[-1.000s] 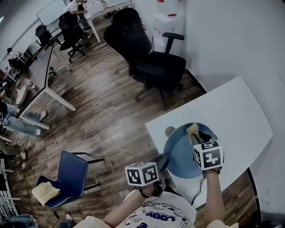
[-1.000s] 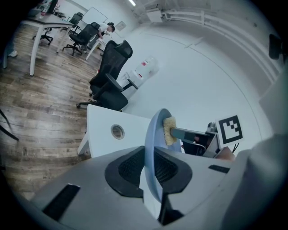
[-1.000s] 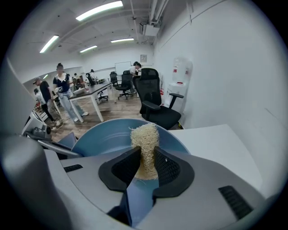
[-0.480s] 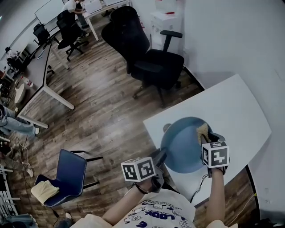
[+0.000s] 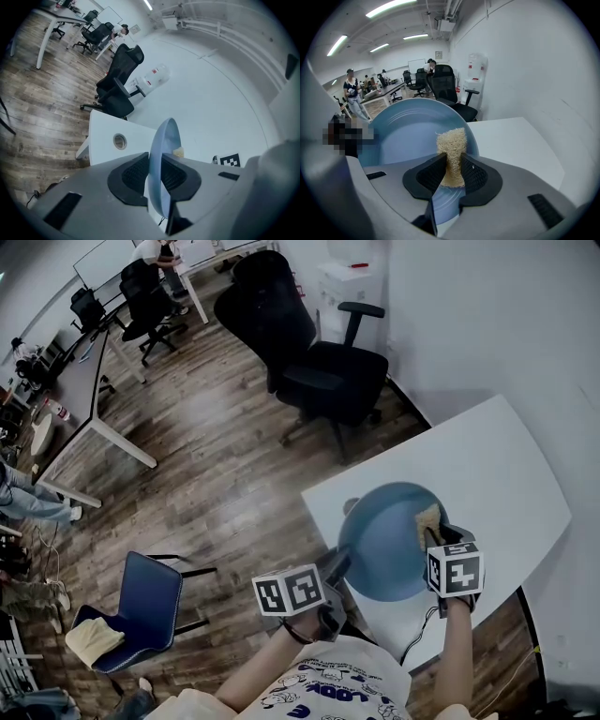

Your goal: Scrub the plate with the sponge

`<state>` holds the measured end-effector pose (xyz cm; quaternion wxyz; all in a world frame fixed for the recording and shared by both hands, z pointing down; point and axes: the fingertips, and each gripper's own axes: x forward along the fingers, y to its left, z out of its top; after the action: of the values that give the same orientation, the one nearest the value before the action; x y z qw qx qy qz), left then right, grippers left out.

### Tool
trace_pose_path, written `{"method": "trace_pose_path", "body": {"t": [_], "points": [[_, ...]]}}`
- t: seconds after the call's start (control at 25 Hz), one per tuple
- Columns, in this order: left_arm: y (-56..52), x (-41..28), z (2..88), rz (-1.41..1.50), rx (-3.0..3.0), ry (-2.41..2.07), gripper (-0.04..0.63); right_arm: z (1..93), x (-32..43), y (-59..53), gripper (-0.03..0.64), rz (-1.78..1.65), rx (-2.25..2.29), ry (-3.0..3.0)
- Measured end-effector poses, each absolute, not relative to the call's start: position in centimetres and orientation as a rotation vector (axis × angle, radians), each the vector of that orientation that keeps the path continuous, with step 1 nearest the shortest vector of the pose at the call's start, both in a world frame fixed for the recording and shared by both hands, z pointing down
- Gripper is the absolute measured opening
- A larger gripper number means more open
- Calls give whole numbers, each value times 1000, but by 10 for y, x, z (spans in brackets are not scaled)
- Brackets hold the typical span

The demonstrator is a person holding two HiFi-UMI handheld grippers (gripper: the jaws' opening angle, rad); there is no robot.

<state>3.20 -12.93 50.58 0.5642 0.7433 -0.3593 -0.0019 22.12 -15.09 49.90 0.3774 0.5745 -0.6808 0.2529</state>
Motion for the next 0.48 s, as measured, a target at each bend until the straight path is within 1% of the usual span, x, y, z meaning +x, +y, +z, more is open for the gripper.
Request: {"method": "trace_pose_path", "body": {"t": [0.48], "points": [[-145, 28, 501, -66, 1712, -853, 60, 505, 215, -140, 100, 670, 1452, -1749]]}}
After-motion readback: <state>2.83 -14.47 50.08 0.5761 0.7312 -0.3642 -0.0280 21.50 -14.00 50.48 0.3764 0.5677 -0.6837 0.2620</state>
